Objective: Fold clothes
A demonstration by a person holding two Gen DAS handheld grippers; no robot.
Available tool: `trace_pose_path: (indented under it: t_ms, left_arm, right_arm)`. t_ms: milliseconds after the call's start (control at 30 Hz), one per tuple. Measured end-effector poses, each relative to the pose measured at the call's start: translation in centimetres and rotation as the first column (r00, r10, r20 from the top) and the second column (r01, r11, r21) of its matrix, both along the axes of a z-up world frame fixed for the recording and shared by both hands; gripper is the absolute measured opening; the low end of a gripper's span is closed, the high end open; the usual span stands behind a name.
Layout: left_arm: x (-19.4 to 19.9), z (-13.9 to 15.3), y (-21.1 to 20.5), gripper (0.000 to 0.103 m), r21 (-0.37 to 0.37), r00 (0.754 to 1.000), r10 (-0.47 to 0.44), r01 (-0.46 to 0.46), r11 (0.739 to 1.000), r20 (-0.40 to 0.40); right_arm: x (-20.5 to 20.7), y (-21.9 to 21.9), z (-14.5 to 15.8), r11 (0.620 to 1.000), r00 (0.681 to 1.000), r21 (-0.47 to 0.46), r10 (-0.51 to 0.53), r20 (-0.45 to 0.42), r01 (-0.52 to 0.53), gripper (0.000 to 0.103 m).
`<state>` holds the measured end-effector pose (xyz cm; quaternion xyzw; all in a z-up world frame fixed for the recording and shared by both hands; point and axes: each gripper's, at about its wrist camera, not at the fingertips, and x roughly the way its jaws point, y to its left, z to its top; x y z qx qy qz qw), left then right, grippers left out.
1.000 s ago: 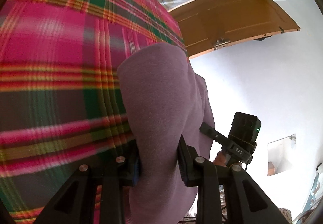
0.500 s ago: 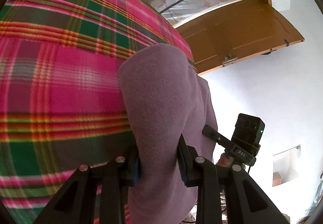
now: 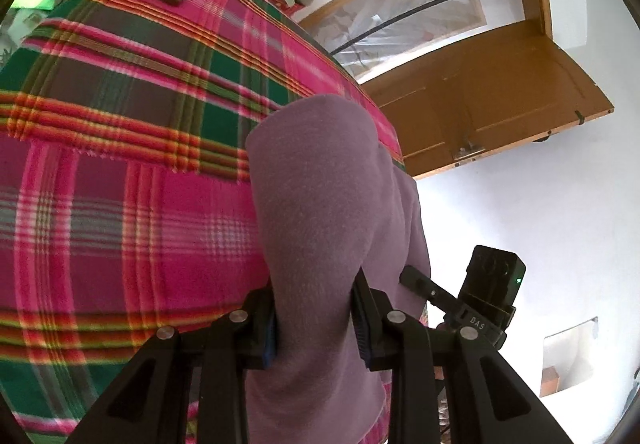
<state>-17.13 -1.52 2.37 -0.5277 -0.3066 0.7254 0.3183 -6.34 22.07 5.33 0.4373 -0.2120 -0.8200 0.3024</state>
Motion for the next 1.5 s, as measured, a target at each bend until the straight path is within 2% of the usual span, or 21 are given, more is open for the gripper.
trace_pose_path:
  t_ms: [167,267,667,1033,1233,1500]
  left_arm:
    - [-0.3,0.1,-1.4,0.031,-0.003,1.0,0.026,-0.026,1.0,-0.006]
    - [1.8,0.9,-3.5,0.031,-0.009,0.999,0.043,-0.043,0.999,-0.009]
    - [0.8,1.1,-7.2,0.031,-0.033,0.997,0.077,-0.077,0.996,-0.008]
    - [0.4,0.1,-11.5,0.032,-0.051,0.996,0.092,-0.091,0.995,0.016]
    - [1.5,-0.9,-13.4,0.032,-0.032,0.995,0.096,-0.095,0.995,0.04]
    - [3.1,-2.2,-15.9,0.037,-0.008,0.992,0.102,-0.101,0.995,0.071]
  right_arm:
    - [-1.5,-1.0,0.0,1.0,1.0,-0.009,-0.012,-0.006,0.012,0.021]
    - [-2.3,-1.6,0.1,1.0,1.0,-0.018,-0.022,-0.01,0.021,0.021]
    - [-6.1,-3.6,-0.4,0.998,0.998,-0.027,-0.058,-0.006,0.058,0.021]
    - [-9.6,-4.7,-1.6,0.997,0.997,-0.021,-0.071,0.023,0.072,0.021]
    - [-10.9,-4.8,-2.9,0.997,0.996,-0.017,-0.074,0.056,0.075,0.021]
    - [-11.4,-5.3,-3.5,0.997,0.996,0.02,-0.079,0.047,0.078,0.024]
